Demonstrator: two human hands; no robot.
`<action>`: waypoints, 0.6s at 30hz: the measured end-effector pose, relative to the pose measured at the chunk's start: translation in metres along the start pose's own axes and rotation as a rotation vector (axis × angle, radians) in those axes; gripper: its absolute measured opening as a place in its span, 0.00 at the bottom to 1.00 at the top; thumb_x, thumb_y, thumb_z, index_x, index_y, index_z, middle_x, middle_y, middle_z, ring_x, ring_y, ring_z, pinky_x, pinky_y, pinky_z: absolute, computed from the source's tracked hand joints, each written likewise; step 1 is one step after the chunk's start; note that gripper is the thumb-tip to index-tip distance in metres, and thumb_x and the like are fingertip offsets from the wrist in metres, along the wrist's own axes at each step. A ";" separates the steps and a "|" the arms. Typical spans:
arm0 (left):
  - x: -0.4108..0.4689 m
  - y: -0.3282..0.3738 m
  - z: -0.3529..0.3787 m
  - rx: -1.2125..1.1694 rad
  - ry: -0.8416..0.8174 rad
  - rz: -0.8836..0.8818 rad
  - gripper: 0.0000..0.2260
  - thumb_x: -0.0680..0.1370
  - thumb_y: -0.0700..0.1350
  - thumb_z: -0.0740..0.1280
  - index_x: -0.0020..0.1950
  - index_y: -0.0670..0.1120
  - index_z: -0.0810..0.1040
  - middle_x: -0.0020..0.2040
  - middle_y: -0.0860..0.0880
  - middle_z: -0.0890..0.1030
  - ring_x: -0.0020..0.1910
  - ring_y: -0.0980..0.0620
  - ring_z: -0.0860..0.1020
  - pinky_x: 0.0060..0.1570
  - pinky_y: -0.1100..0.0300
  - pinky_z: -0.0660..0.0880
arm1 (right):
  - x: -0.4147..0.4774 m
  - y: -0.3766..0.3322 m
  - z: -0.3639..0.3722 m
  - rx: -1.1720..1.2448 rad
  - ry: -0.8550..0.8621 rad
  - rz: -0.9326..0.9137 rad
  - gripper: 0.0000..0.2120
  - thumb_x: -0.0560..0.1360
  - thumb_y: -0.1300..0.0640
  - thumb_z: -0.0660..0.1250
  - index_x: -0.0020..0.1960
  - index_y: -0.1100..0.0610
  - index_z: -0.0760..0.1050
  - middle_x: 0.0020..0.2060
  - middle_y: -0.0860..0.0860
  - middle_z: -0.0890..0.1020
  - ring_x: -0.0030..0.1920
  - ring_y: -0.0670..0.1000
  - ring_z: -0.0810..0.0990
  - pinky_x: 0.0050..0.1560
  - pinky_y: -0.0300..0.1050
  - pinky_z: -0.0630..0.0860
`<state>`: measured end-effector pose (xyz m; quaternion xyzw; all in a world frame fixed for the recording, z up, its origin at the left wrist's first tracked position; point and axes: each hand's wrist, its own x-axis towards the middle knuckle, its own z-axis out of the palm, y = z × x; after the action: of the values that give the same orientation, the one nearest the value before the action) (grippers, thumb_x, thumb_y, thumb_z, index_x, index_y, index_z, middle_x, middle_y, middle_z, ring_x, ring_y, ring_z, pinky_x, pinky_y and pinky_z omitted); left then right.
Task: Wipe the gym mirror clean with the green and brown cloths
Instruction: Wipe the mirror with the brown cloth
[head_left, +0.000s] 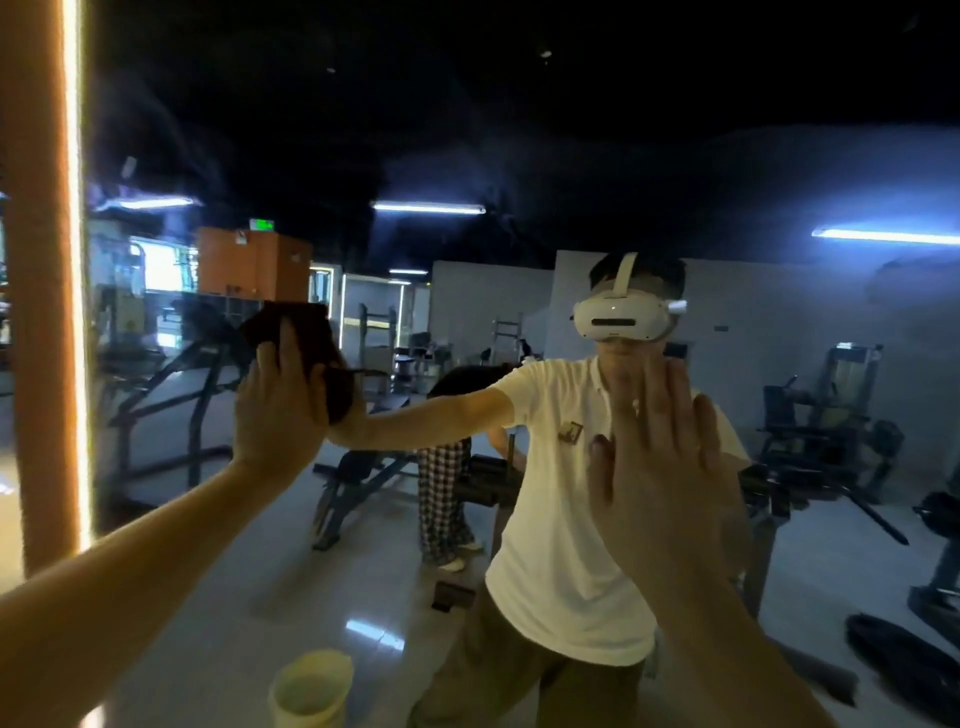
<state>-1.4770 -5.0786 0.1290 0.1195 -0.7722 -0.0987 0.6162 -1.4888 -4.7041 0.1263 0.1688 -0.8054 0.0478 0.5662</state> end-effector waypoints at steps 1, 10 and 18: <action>-0.007 0.004 0.000 0.000 -0.022 -0.050 0.26 0.86 0.45 0.59 0.81 0.35 0.58 0.60 0.29 0.73 0.49 0.29 0.77 0.46 0.37 0.75 | -0.005 0.002 0.002 -0.021 -0.028 -0.027 0.34 0.82 0.48 0.56 0.83 0.59 0.54 0.83 0.61 0.49 0.83 0.61 0.48 0.81 0.64 0.51; -0.109 0.141 0.034 -0.137 -0.074 0.391 0.25 0.83 0.51 0.57 0.77 0.41 0.62 0.53 0.39 0.74 0.48 0.41 0.76 0.49 0.44 0.77 | -0.008 -0.001 0.008 -0.050 -0.042 -0.036 0.38 0.81 0.48 0.58 0.84 0.60 0.47 0.83 0.63 0.48 0.83 0.64 0.46 0.81 0.65 0.48; -0.099 0.068 0.040 -0.050 -0.050 0.764 0.23 0.82 0.48 0.58 0.77 0.42 0.65 0.51 0.43 0.70 0.47 0.43 0.75 0.53 0.44 0.74 | -0.033 -0.036 0.019 -0.011 -0.028 0.020 0.30 0.82 0.53 0.54 0.82 0.60 0.58 0.82 0.62 0.53 0.83 0.63 0.48 0.80 0.66 0.51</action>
<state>-1.4991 -4.9829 0.0485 -0.1944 -0.7731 0.1164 0.5924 -1.4842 -4.7355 0.0847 0.1584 -0.8152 0.0465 0.5552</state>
